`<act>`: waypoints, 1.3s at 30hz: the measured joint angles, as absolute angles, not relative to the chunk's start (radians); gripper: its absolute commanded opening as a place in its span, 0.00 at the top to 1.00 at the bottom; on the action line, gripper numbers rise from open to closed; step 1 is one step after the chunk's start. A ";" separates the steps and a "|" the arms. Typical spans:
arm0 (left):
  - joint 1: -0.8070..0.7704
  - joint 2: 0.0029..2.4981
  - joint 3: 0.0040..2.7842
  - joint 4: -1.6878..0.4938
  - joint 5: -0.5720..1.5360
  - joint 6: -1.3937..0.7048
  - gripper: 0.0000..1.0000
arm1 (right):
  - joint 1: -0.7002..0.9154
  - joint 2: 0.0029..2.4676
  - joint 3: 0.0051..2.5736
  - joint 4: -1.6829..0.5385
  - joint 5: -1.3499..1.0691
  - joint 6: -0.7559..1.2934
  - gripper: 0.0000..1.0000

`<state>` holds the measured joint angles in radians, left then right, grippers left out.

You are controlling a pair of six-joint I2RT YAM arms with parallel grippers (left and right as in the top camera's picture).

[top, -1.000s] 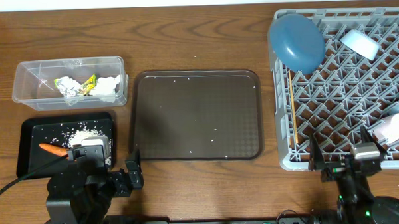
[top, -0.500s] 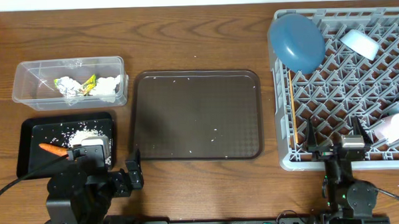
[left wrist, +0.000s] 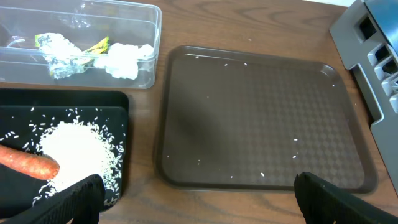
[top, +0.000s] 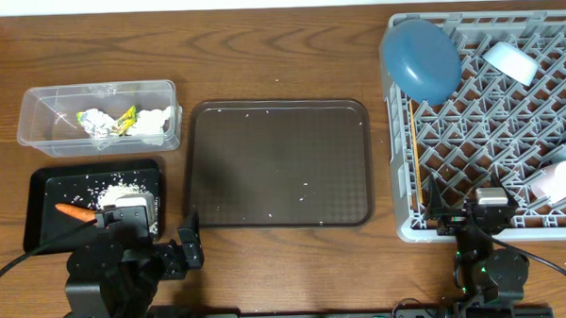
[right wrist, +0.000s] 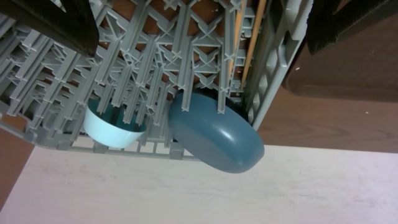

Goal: Sort waste into correct bins and load items into the dishwasher rack

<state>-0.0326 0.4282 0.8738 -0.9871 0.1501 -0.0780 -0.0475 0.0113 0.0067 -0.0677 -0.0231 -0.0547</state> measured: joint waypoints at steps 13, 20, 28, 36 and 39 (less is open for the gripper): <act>-0.033 0.428 0.874 -0.987 0.150 -0.078 0.02 | -0.047 0.011 0.007 -0.068 -0.026 -0.055 0.01; -0.033 0.428 0.874 -0.987 0.150 -0.078 0.02 | -0.047 0.011 0.007 -0.068 -0.026 -0.055 0.01; -0.033 0.428 0.874 -0.988 0.126 -0.069 0.02 | -0.047 0.011 0.007 -0.068 -0.026 -0.055 0.01; -0.033 0.331 0.688 -0.770 0.074 0.060 0.03 | -0.047 0.011 0.007 -0.068 -0.027 -0.055 0.01; -0.033 0.240 0.538 -0.626 0.068 0.084 0.02 | -0.047 0.011 0.007 -0.068 -0.027 -0.055 0.01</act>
<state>-0.0326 0.2401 0.5381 -0.6258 0.0685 0.0841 -0.0475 0.0113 0.0067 -0.0681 -0.0269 -0.0547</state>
